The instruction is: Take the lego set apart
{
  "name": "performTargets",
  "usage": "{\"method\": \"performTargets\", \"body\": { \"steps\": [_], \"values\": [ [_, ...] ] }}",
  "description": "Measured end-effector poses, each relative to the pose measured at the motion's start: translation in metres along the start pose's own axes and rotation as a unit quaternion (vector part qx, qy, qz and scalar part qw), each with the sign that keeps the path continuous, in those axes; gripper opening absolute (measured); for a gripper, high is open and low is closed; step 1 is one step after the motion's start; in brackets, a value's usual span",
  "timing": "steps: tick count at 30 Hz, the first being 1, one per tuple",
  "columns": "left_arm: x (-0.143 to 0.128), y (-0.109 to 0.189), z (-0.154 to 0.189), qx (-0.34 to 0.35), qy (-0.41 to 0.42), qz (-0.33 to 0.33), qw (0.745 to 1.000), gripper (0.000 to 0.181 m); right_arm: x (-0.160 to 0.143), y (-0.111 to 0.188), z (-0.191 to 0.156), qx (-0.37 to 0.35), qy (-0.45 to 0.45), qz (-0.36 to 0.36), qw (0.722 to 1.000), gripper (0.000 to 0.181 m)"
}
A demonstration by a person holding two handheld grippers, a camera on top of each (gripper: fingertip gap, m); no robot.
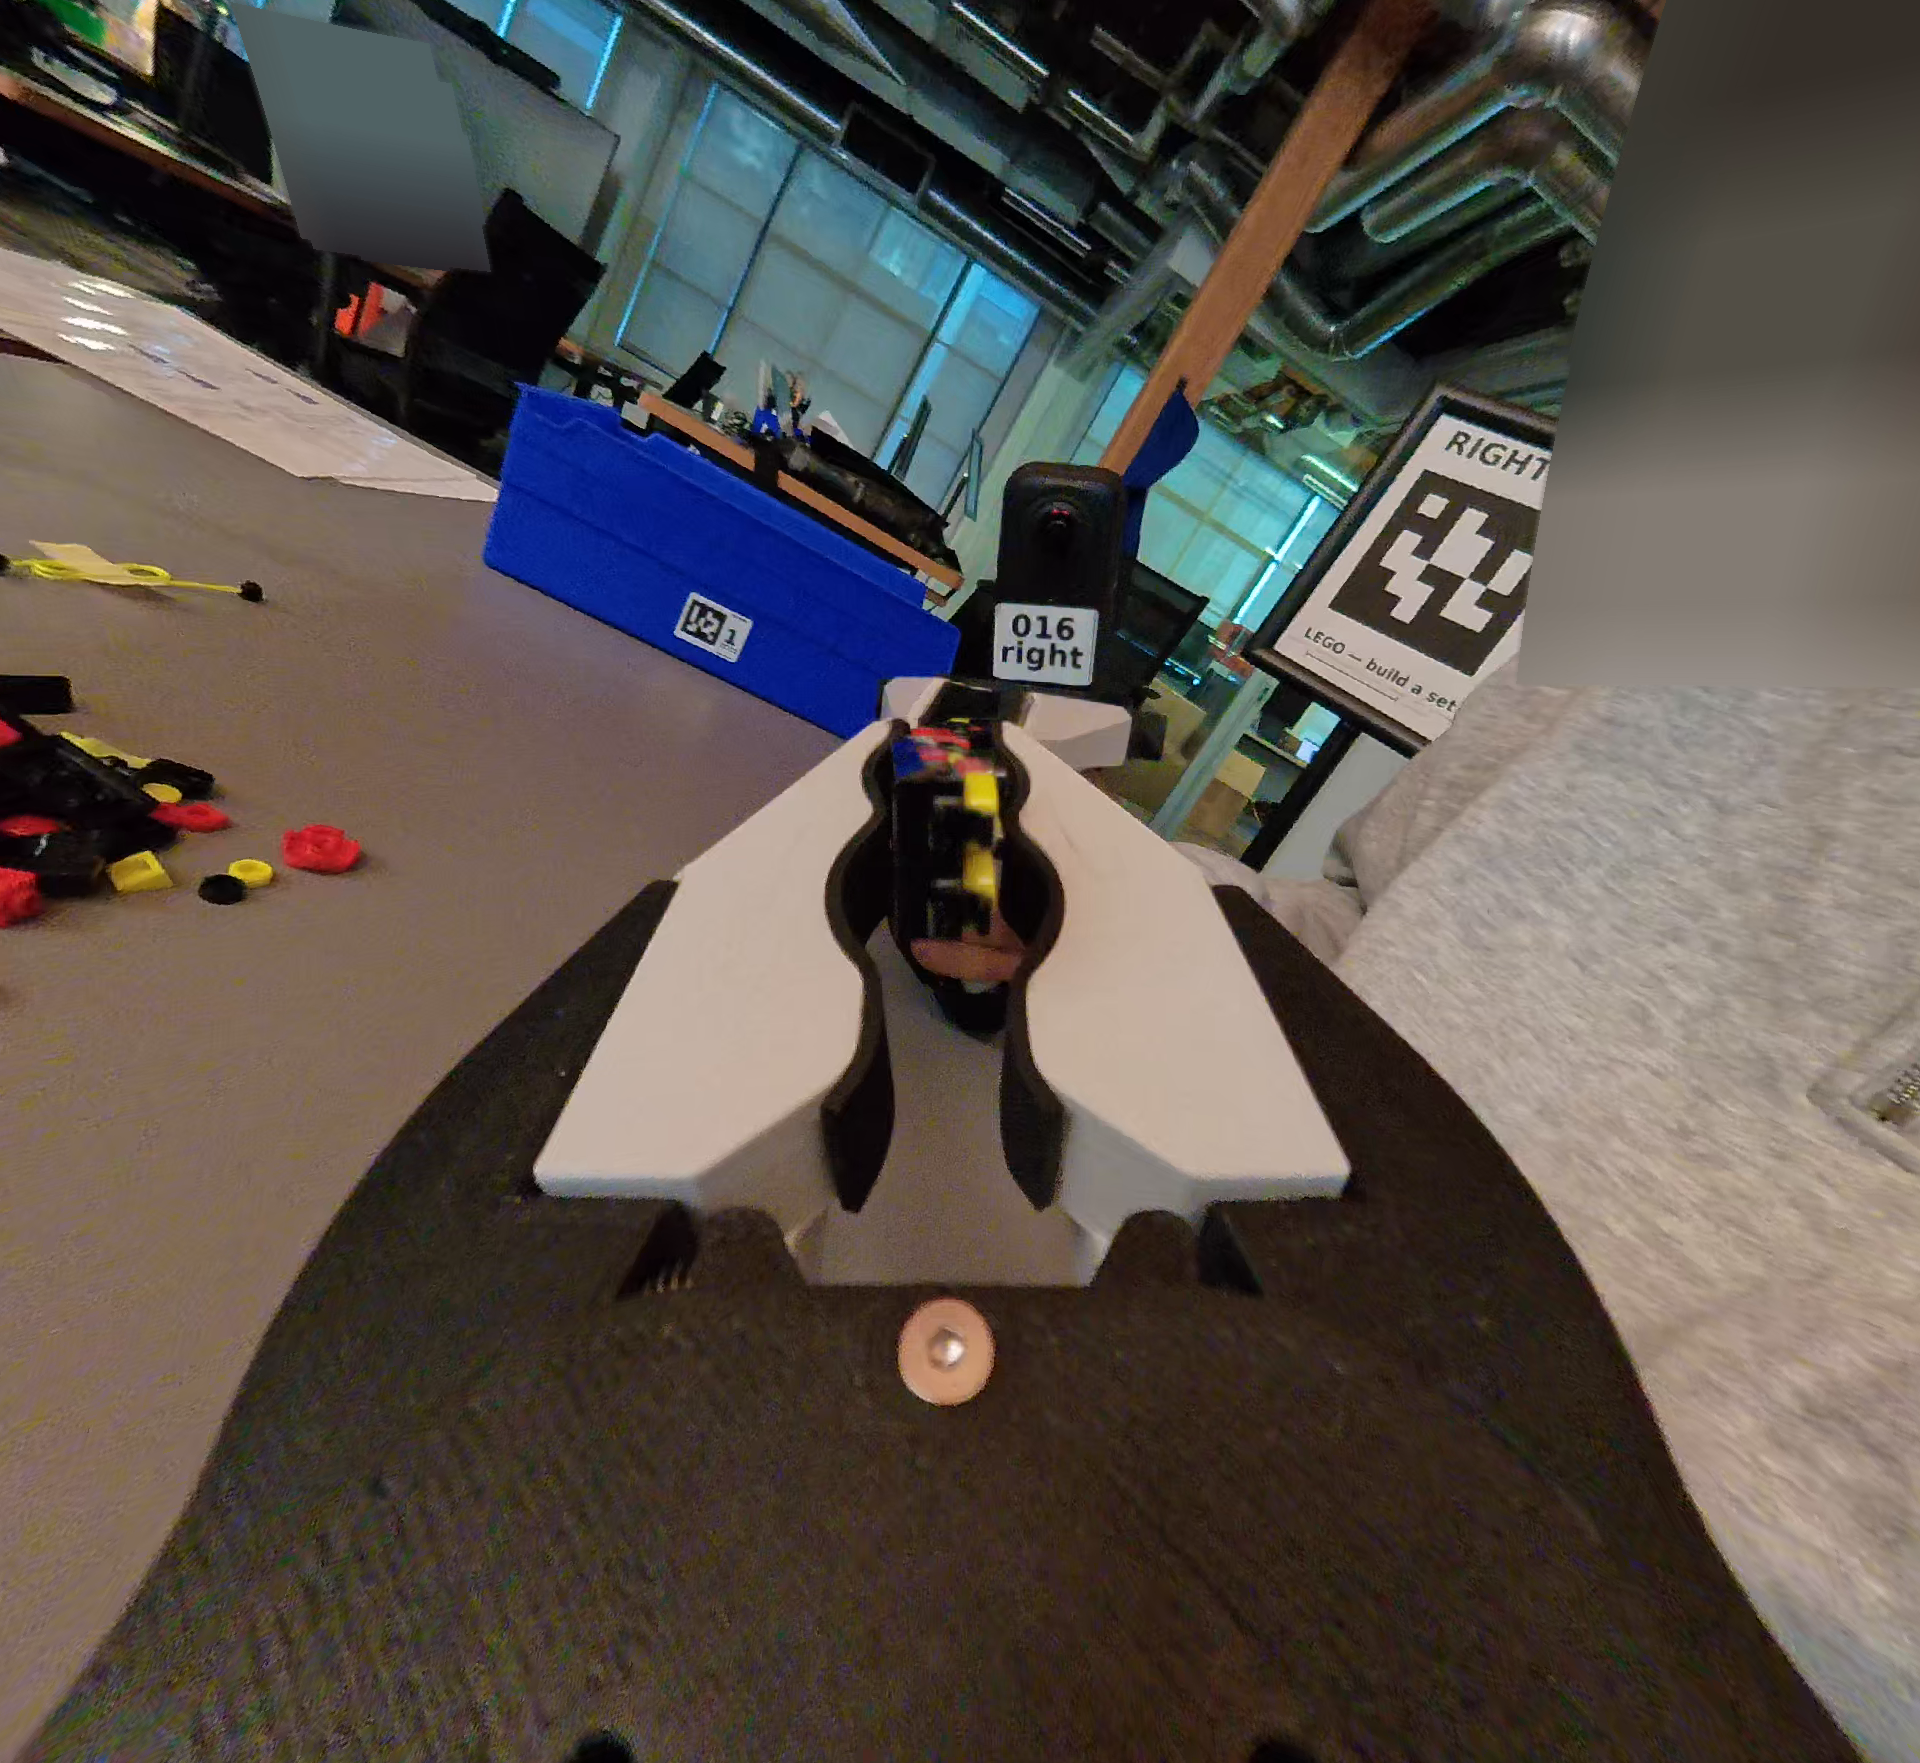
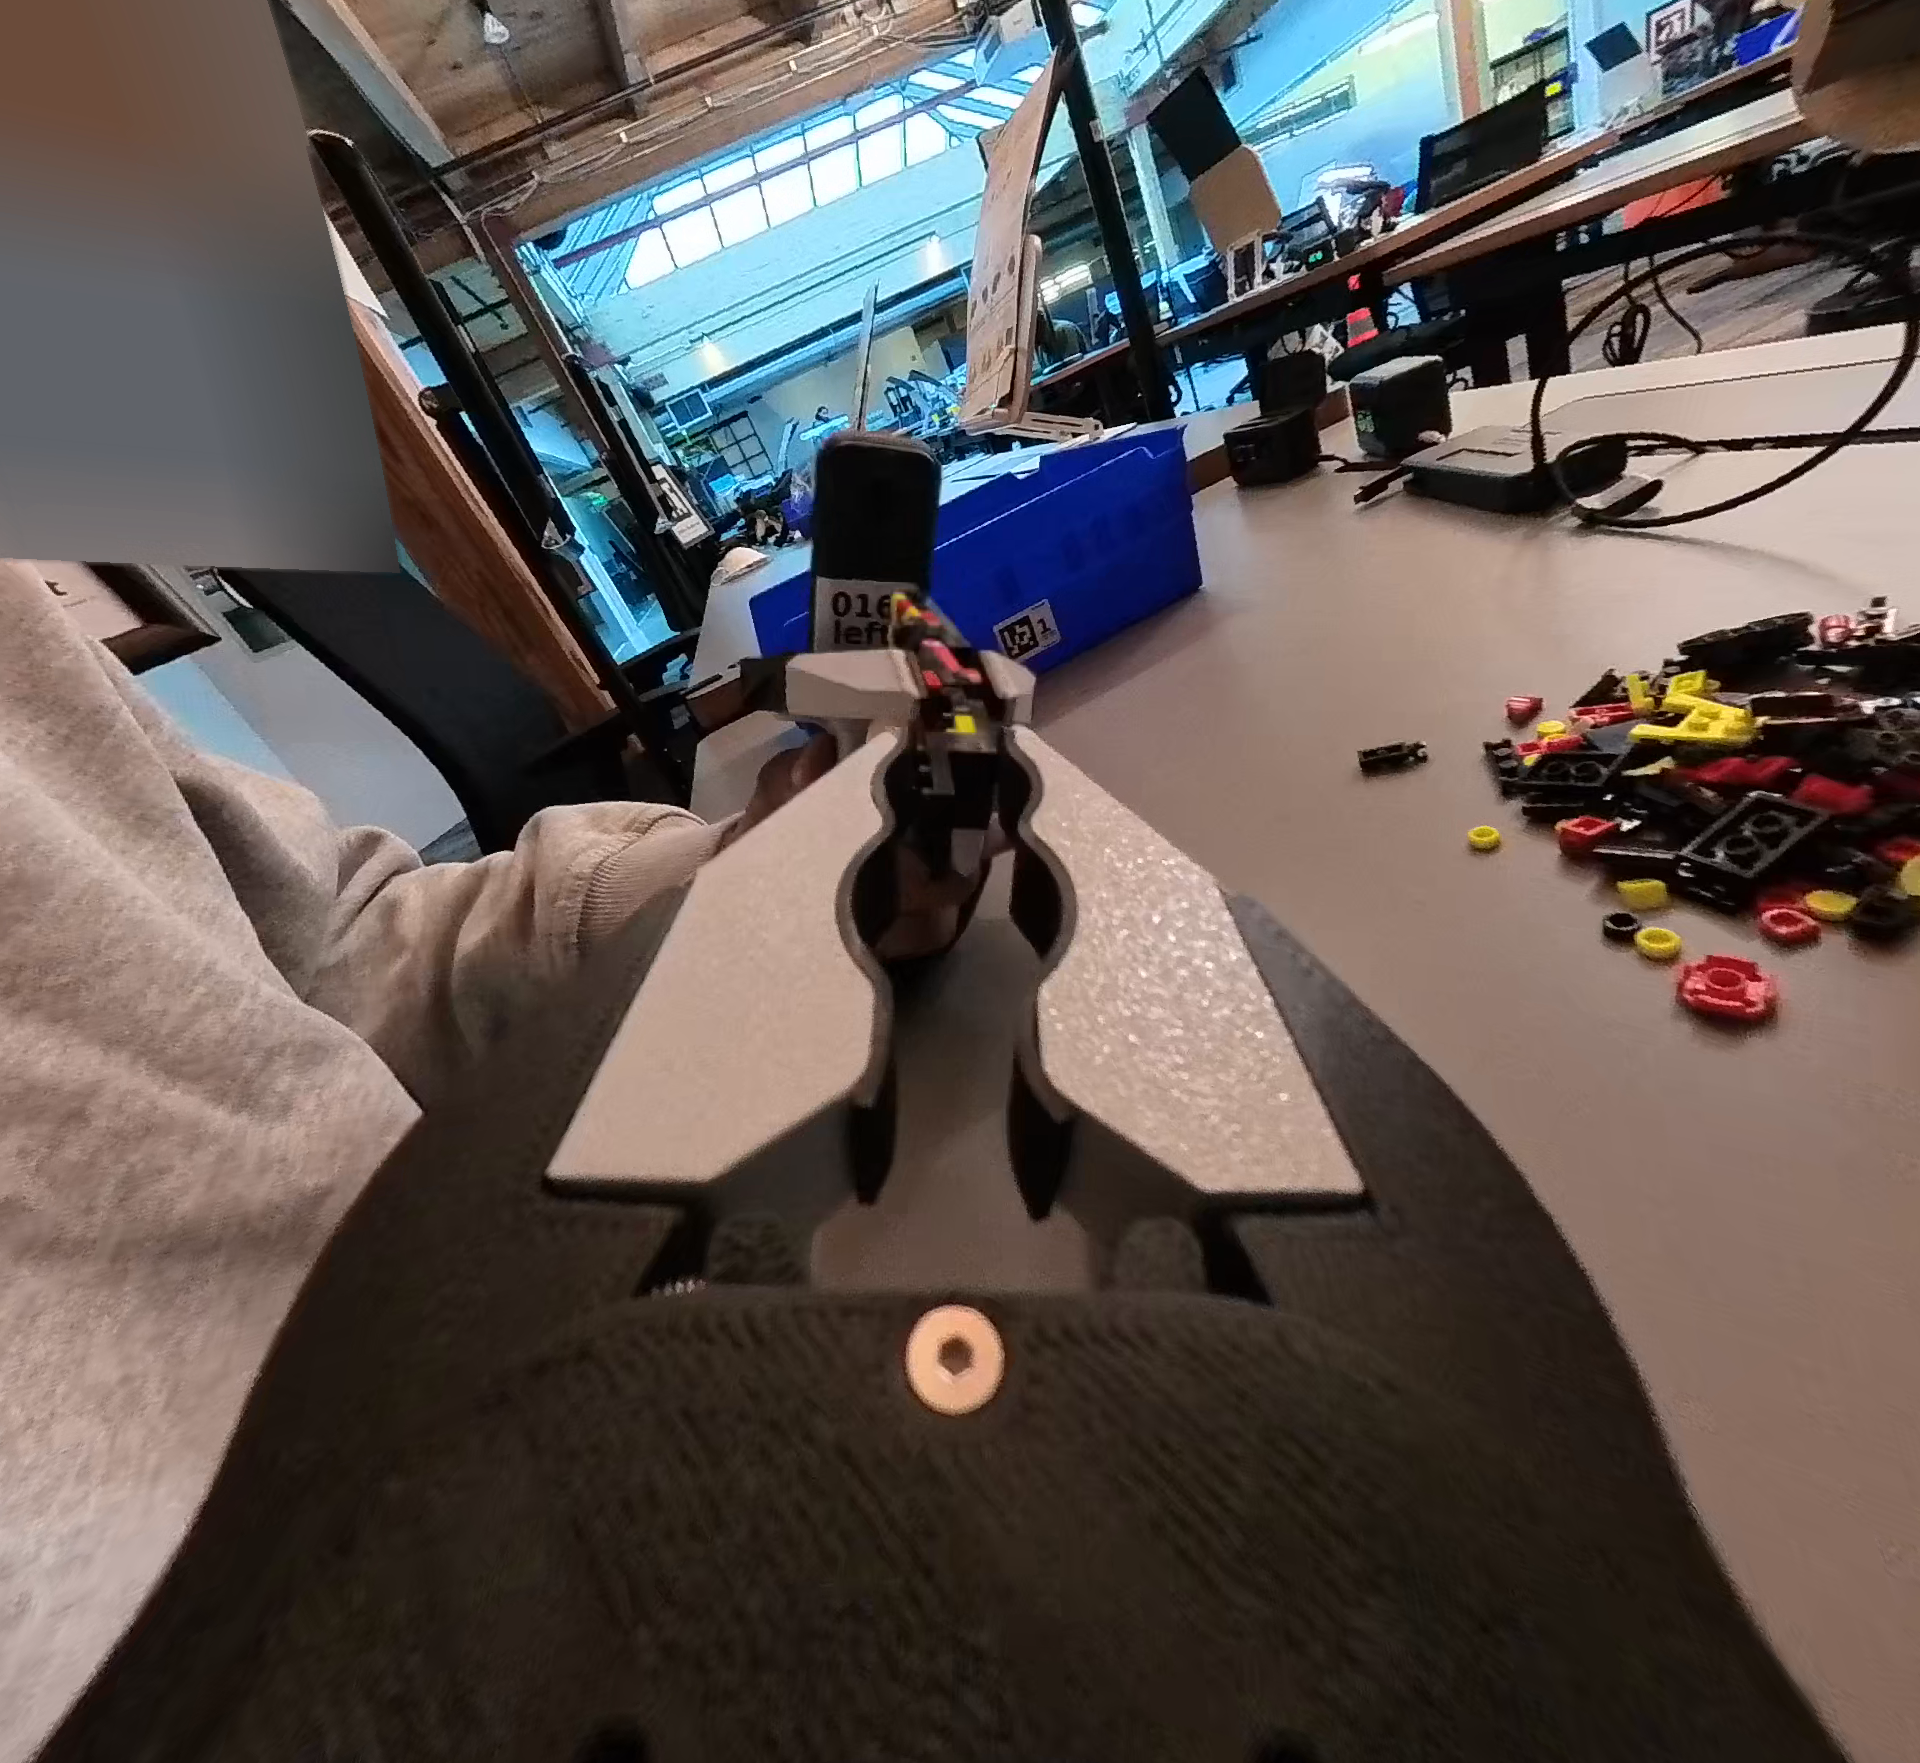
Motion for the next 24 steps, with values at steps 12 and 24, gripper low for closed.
{"method": "performTargets", "body": {
  "steps": [12,24],
  "values": [
    [-0.0008,-0.0011,0.0017,0.004,-0.018,-0.016,1.0,0.012,0.0031,0.0041,-0.0037,0.065,-0.058,0.003,0.996,0.028],
    [-0.004,-0.002,0.0021,-0.008,-0.007,-0.031,0.999,0.012,-0.0013,0.0066,0.0008,0.057,-0.041,-0.018,0.997,0.012]
  ]
}}
Point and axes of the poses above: each gripper's, where its closed fingertips meet, y back along the fingers, x out of its top, z = x × y across the jaws, the point moved 5 cm from there along y, back along the fingers, and after that the axes turned 2 degrees about y, right-handed, at the moved point
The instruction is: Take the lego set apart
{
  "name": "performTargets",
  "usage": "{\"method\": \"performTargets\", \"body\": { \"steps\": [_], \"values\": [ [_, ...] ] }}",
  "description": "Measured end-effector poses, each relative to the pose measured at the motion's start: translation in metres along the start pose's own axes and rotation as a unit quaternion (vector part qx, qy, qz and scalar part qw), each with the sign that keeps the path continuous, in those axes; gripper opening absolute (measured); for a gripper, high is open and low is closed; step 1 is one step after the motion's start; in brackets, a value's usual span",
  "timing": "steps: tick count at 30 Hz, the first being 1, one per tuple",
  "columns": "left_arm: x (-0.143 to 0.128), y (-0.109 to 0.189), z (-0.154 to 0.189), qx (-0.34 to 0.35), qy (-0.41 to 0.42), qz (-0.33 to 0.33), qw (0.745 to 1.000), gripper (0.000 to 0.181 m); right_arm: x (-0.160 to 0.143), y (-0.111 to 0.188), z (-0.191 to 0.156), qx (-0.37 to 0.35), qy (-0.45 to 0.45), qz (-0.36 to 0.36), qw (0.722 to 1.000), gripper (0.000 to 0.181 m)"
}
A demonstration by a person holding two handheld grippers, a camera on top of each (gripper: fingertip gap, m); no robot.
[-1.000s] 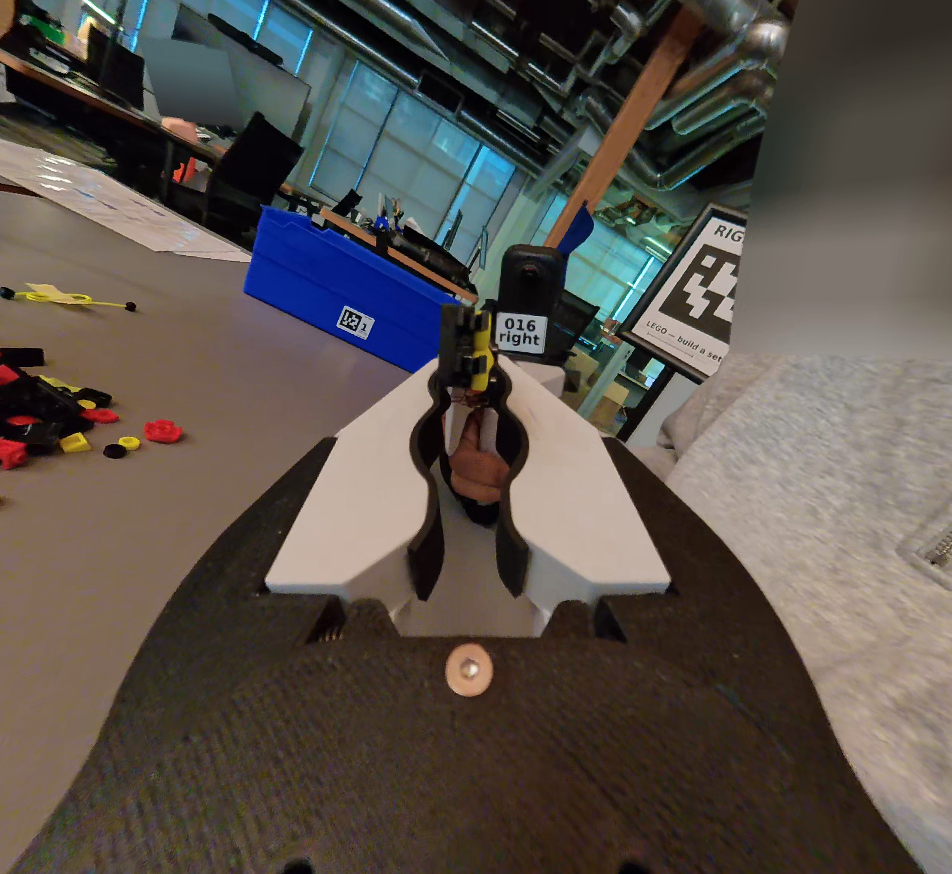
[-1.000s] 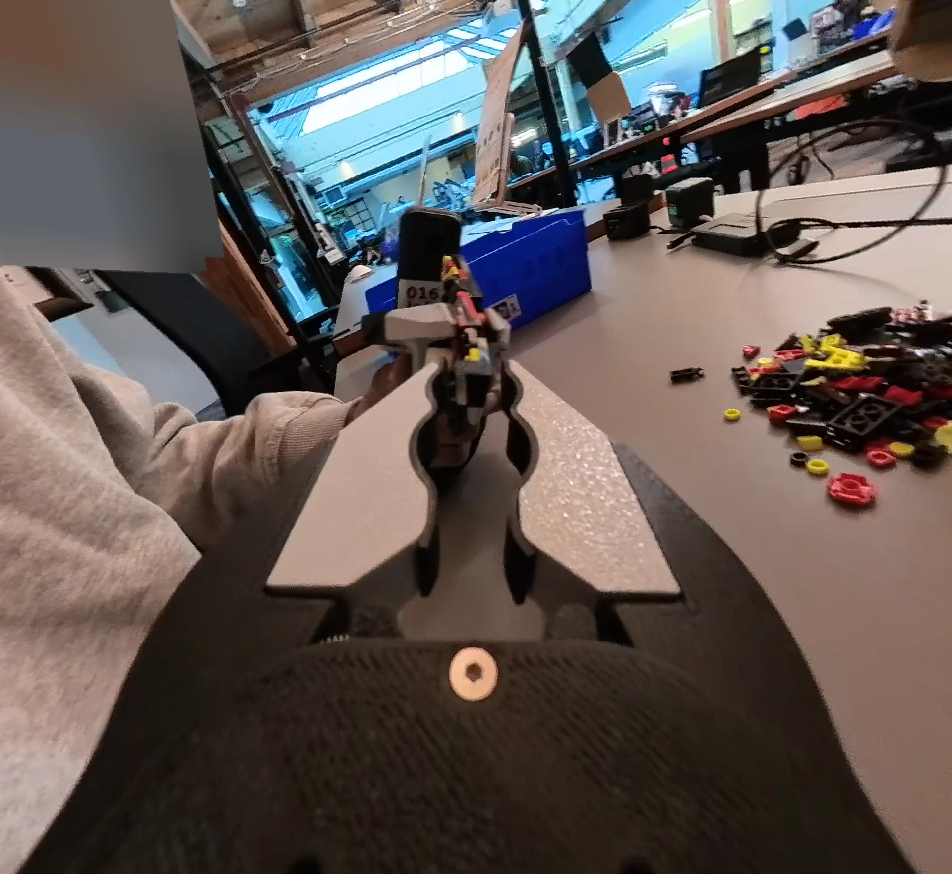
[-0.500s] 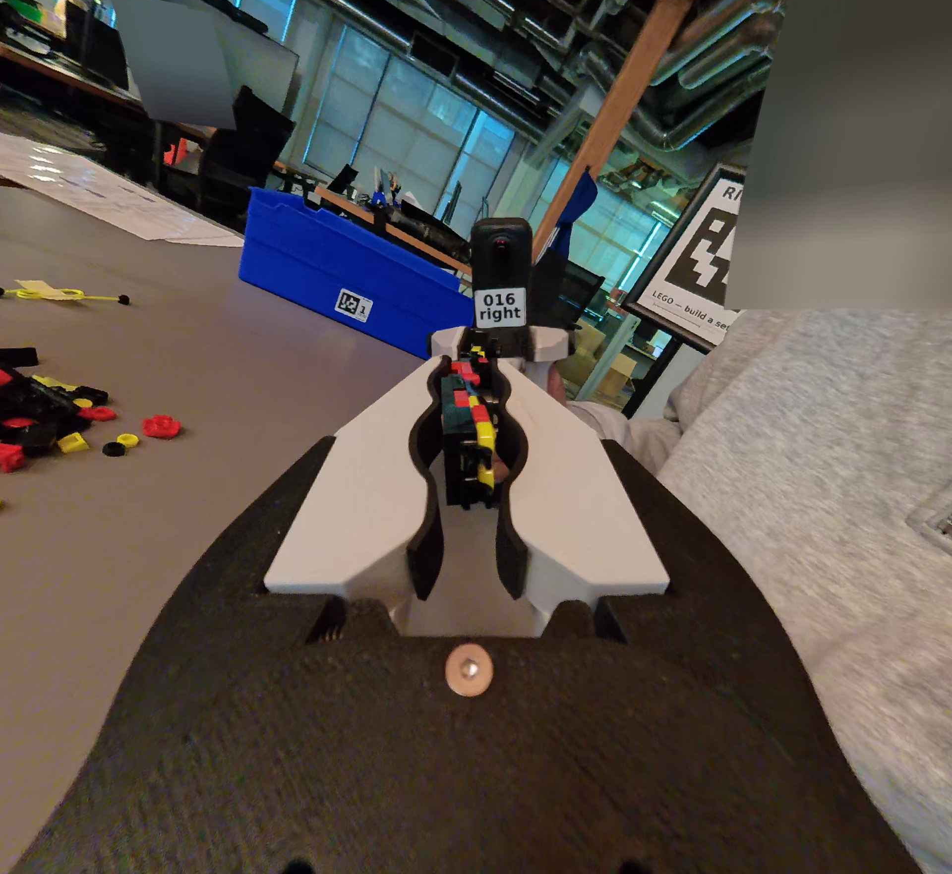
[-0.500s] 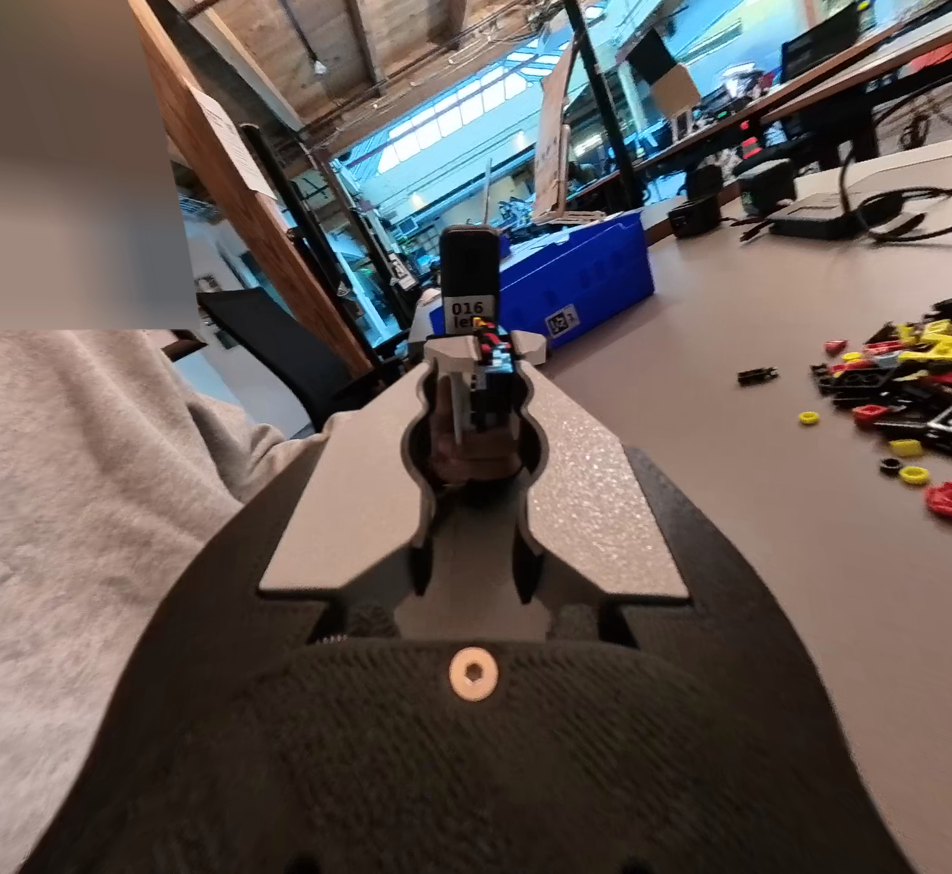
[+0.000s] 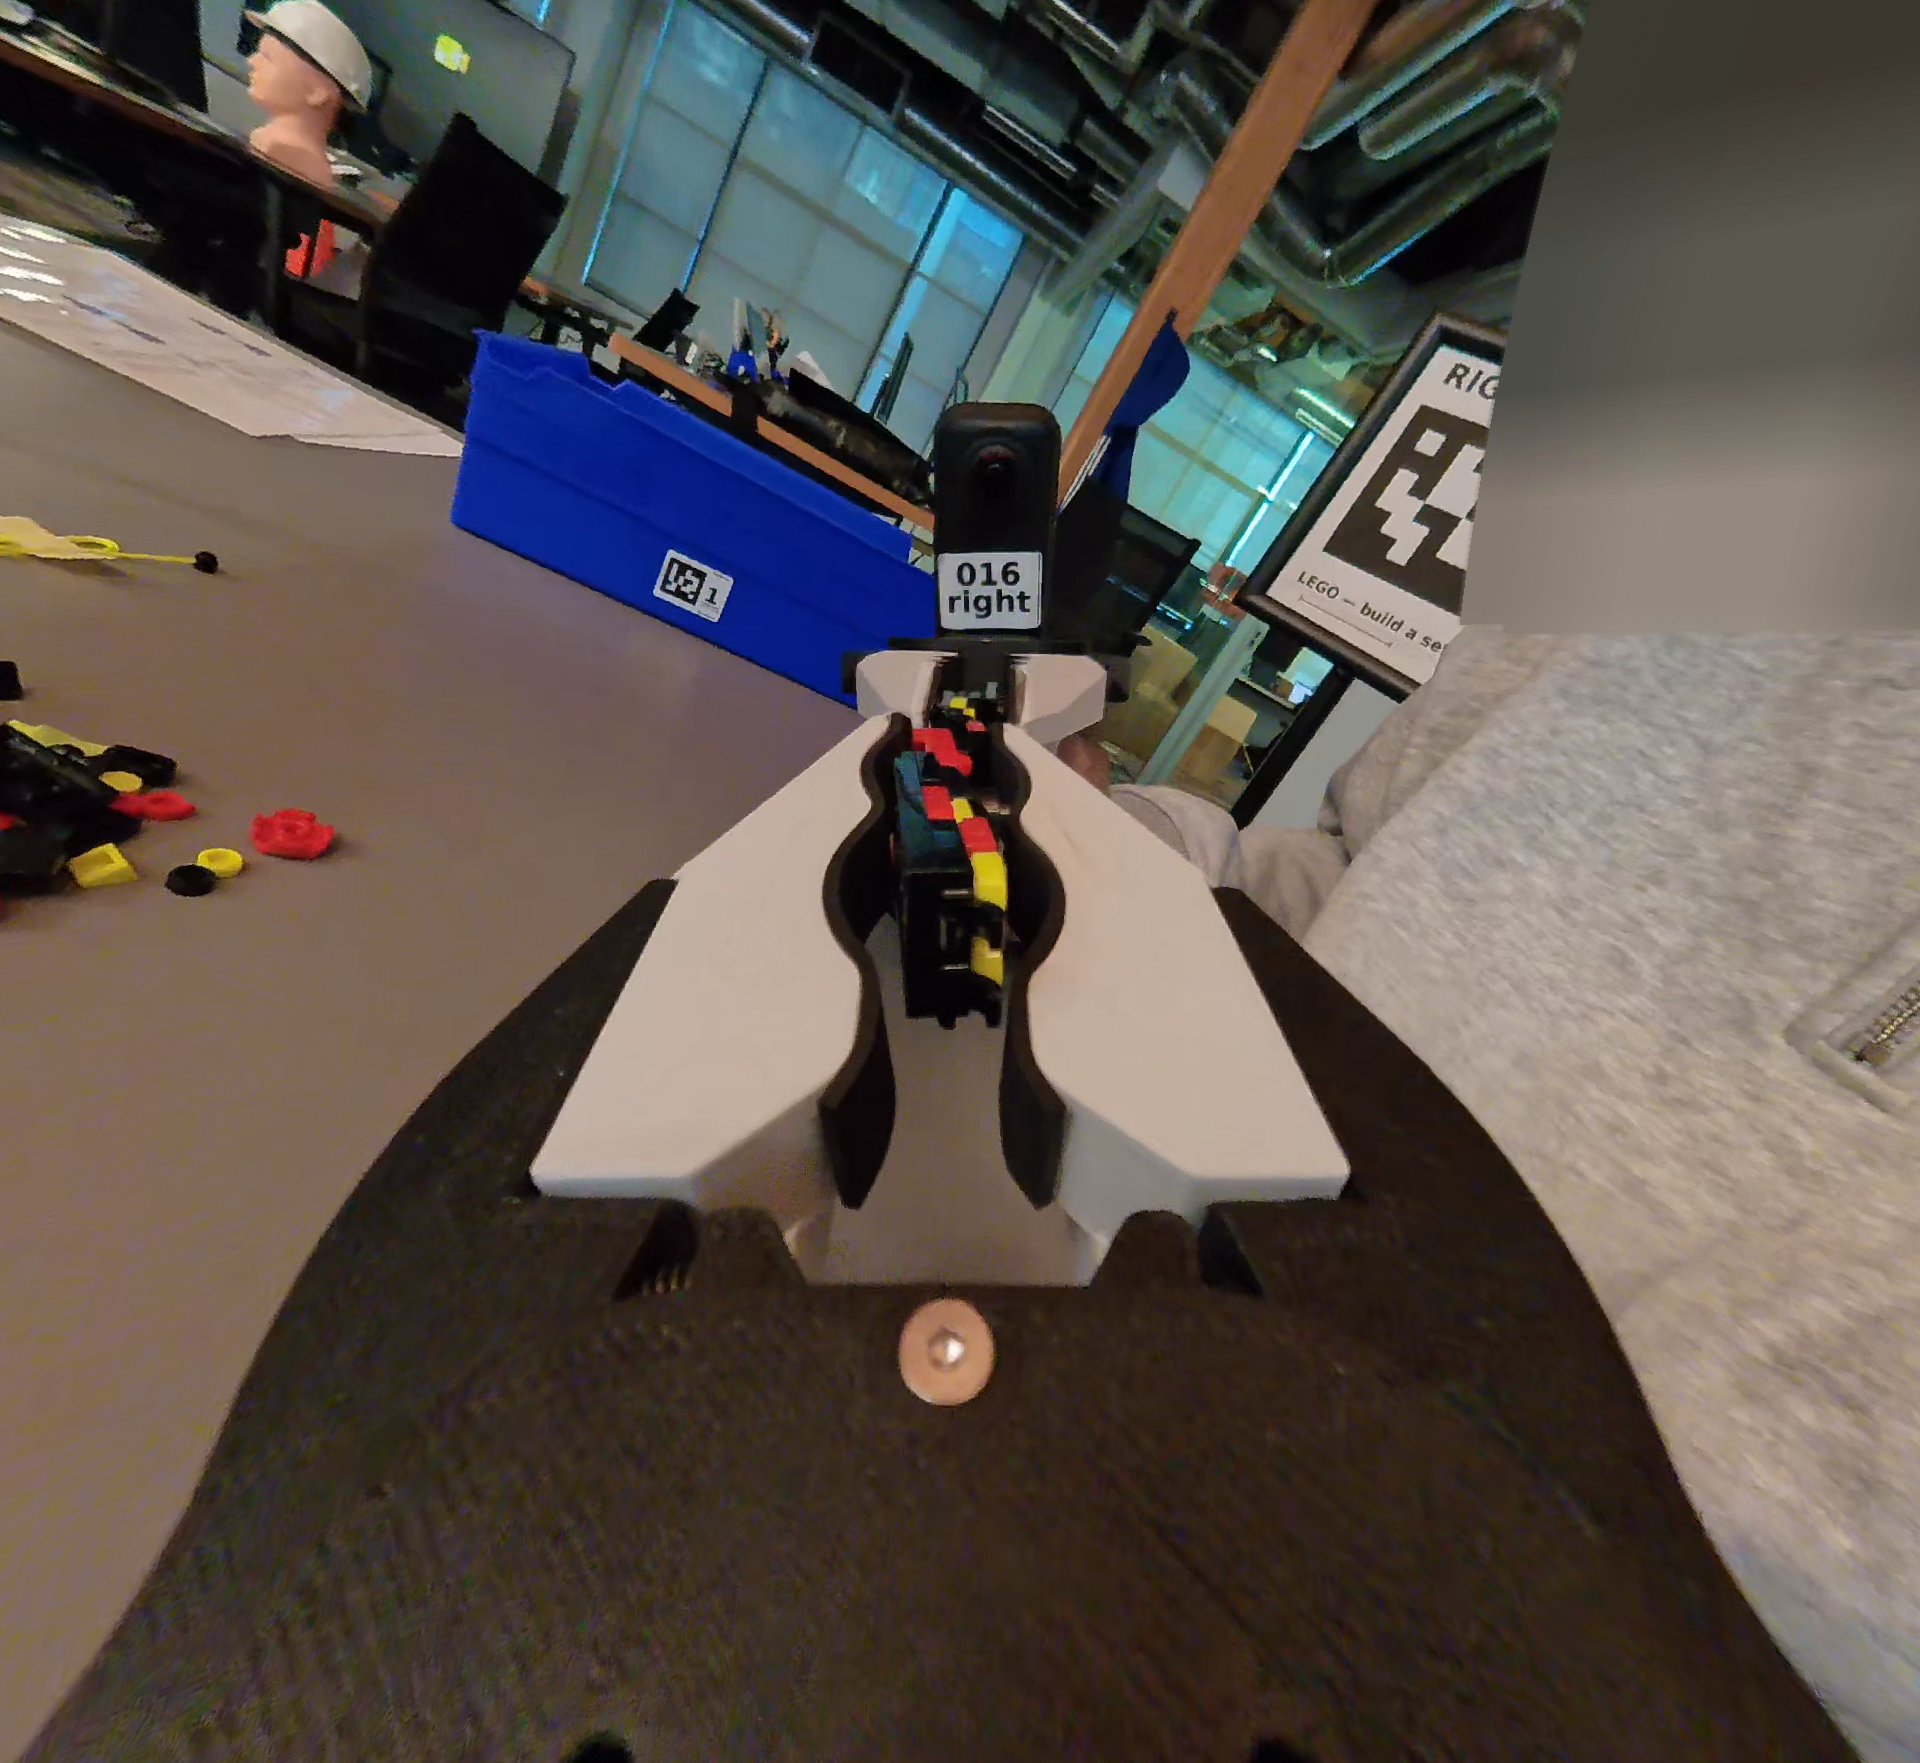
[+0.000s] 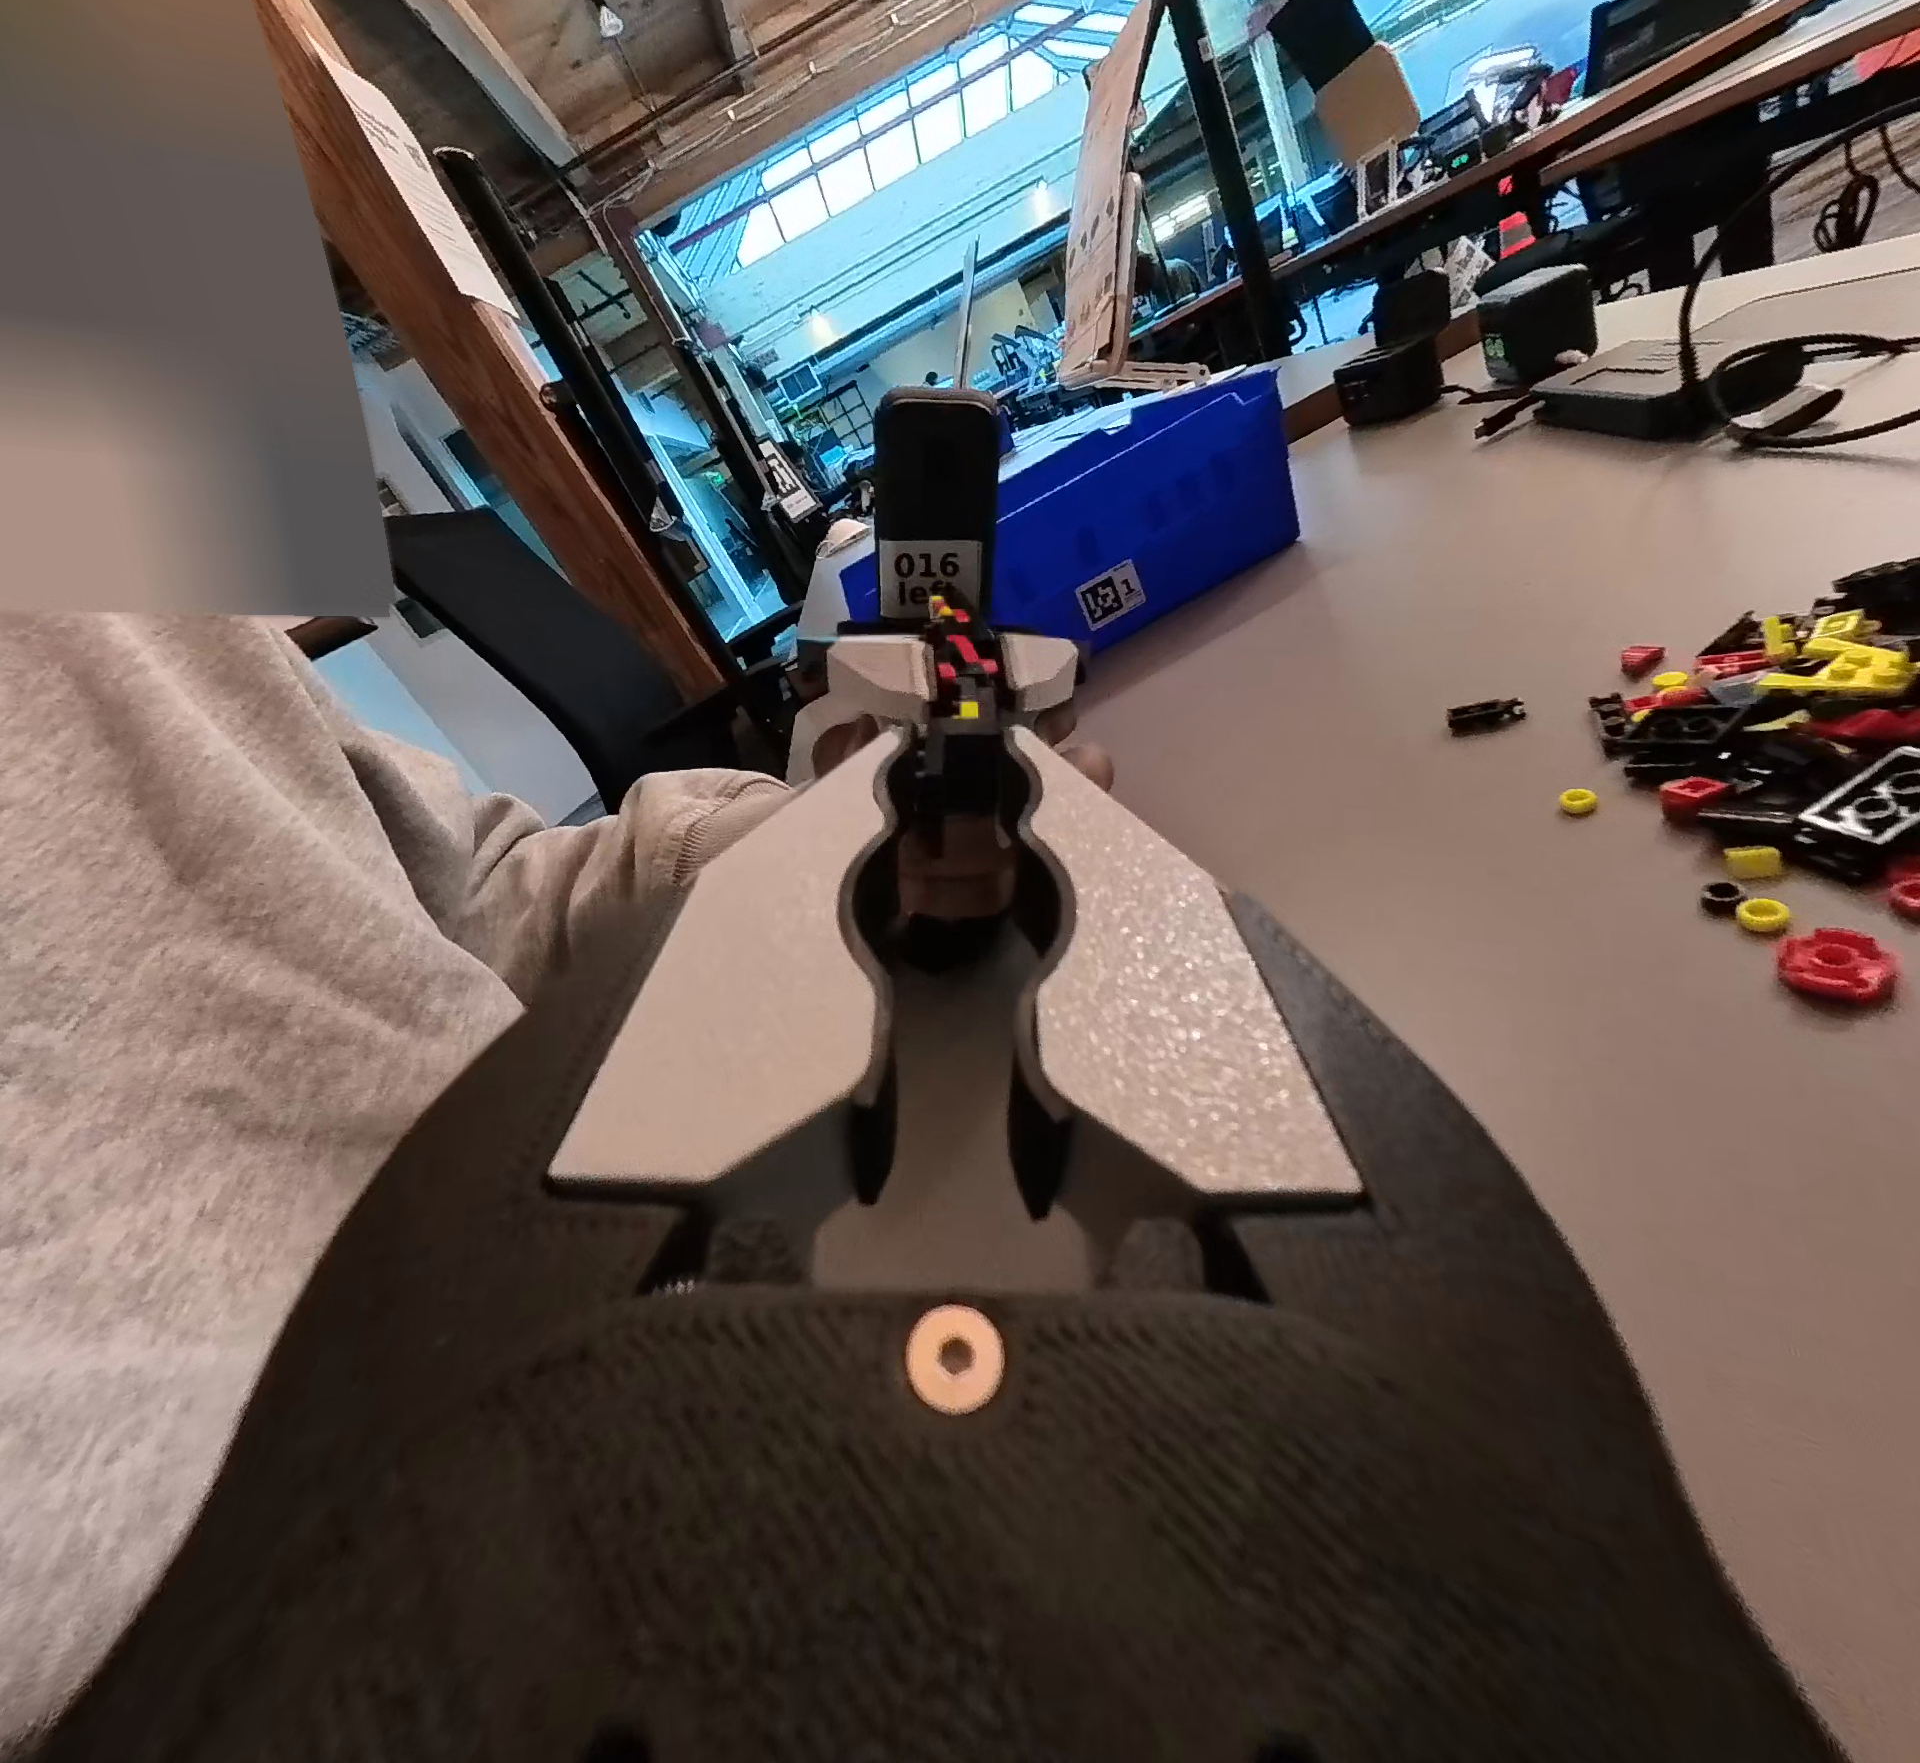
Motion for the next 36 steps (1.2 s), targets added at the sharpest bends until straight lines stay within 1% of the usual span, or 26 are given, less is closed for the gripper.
{"method": "performTargets", "body": {
  "steps": [8,12,24,30,34,36],
  "values": [
    [0.001,0.001,0.002,-0.009,-0.001,0.0,1.0,0.012,0.002,-0.001,-0.003,-0.015,0.033,-0.012,0.999,0.012],
    [0.001,0.003,0.001,0.013,-0.028,-0.001,1.0,0.012,0.002,-0.003,0.001,-0.035,0.033,-0.022,0.999,0.013],
    [-0.001,0.003,-0.003,0.036,-0.04,-0.017,0.998,0.012,-0.001,-0.002,0.009,-0.07,0.022,-0.04,0.996,0.013],
    [-0.001,0.004,-0.006,0.074,-0.07,-0.028,0.994,0.012,-0.003,-0.004,0.012,-0.102,0.031,-0.046,0.993,0.013],
    [-0.002,0.002,-0.007,0.105,-0.108,-0.046,0.988,0.013,-0.003,-0.003,0.017,-0.135,0.037,-0.045,0.989,0.012],
    [0.002,-0.003,0.004,0.063,-0.088,-0.027,0.994,0.011,-0.004,0.002,0.026,-0.171,0.052,-0.058,0.982,0.013]
  ]
}}
Point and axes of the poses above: each gripper's, where its closed fingertips meet, y back along the fingers, x out of its top, z = x × y across the jaws, the point moved 5 cm from there along y, back along the fingers, and after that the axes turned 2 degrees about y, right-handed, at the moved point
